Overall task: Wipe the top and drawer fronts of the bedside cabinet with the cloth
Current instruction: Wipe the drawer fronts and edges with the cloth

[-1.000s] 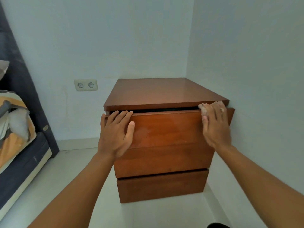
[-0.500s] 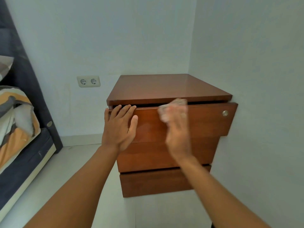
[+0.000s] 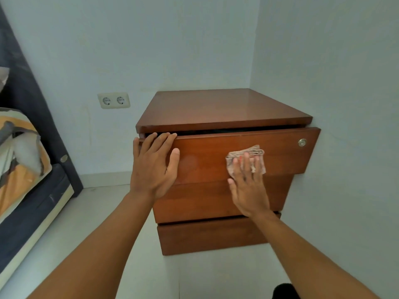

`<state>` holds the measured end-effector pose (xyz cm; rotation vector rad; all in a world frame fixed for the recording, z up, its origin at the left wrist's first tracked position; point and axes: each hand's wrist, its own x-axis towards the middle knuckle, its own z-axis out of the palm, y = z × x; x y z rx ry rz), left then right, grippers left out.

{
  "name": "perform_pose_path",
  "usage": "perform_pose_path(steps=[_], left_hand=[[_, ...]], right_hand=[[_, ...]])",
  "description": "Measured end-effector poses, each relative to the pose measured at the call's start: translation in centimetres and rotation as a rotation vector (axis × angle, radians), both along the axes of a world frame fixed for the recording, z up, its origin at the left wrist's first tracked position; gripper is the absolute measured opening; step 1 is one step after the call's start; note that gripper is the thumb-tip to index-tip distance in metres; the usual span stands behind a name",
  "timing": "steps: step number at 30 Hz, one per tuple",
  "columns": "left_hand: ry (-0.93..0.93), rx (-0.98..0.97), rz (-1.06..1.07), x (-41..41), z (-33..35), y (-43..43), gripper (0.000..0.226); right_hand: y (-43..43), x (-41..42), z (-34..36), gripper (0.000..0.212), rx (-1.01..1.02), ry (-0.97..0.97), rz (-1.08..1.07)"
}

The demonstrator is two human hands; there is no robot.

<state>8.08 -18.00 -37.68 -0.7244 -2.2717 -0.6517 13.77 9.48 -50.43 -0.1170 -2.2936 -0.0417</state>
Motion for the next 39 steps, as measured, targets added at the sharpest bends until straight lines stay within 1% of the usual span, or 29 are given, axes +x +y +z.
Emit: perform_pose_path(steps=[3,6,9,11,13,15,17,18,20,21,23,25,27,29,32,34,36,39], left_hand=[[-0.002,-0.004,0.006,0.0,0.0,0.1,0.057],[-0.001,-0.004,0.013,0.1,-0.1,0.2,0.058],[-0.004,-0.001,0.013,0.1,-0.3,0.3,0.059],[-0.002,-0.001,0.014,0.1,-0.3,0.4,0.059],[0.008,0.000,0.017,0.0,-0.4,0.5,0.059],[0.019,0.001,0.018,-0.1,-0.5,0.5,0.057],[0.024,-0.005,0.019,-0.2,-0.6,0.6,0.058],[0.026,-0.012,0.023,-0.2,-0.6,0.5,0.058],[0.025,-0.019,0.024,-0.4,-0.7,0.4,0.060],[0.024,-0.018,0.024,-0.5,-0.7,0.3,0.060],[0.027,-0.013,0.021,-0.7,-0.8,0.2,0.060],[0.038,-0.010,0.016,-0.6,-0.9,0.1,0.060],[0.048,-0.007,0.014,-0.6,-0.8,0.3,0.058],[0.050,-0.009,0.021,-0.7,-0.8,0.5,0.057],[0.048,-0.002,0.025,-1.0,-0.9,0.8,0.058],[0.045,0.011,0.022,-1.1,-0.9,0.9,0.059],[0.049,0.011,0.022,-1.2,-1.1,0.9,0.059],[0.059,0.002,0.020,-1.4,-1.4,0.9,0.060]], right_hand=[[3.4,1.1,-0.1,0.074,-0.086,-0.018,-0.051],[6.8,2.4,-0.1,0.076,-0.236,-0.016,-0.105],[9.4,3.8,0.0,0.071,-0.408,0.042,-0.113],[9.7,4.4,0.5,0.072,-0.472,0.089,-0.103],[7.9,4.4,1.1,0.074,-0.506,0.177,-0.079],[3.5,3.8,1.5,0.080,-0.432,0.221,0.014],[-2.4,2.6,1.3,0.090,-0.265,0.147,0.168],[-5.2,1.8,1.0,0.092,-0.154,0.089,0.255],[-9.5,-0.1,0.1,0.083,0.037,-0.019,0.371],[-10.5,-1.0,-0.1,0.079,0.089,-0.077,0.379],[-10.8,-1.9,-0.3,0.075,0.133,-0.155,0.325],[-9.4,-2.0,-1.0,0.077,0.158,-0.152,0.277],[-6.4,-1.4,-2.1,0.073,0.157,-0.150,0.211],[-2.2,-0.4,-3.1,0.068,0.111,-0.168,0.117],[3.5,1.4,-3.4,0.068,0.091,-0.225,0.025],[6.1,2.4,-2.9,0.068,0.100,-0.200,-0.009],[7.9,3.2,-2.4,0.070,0.003,-0.132,-0.059],[9.9,4.1,-1.9,0.073,-0.258,-0.090,-0.133]])
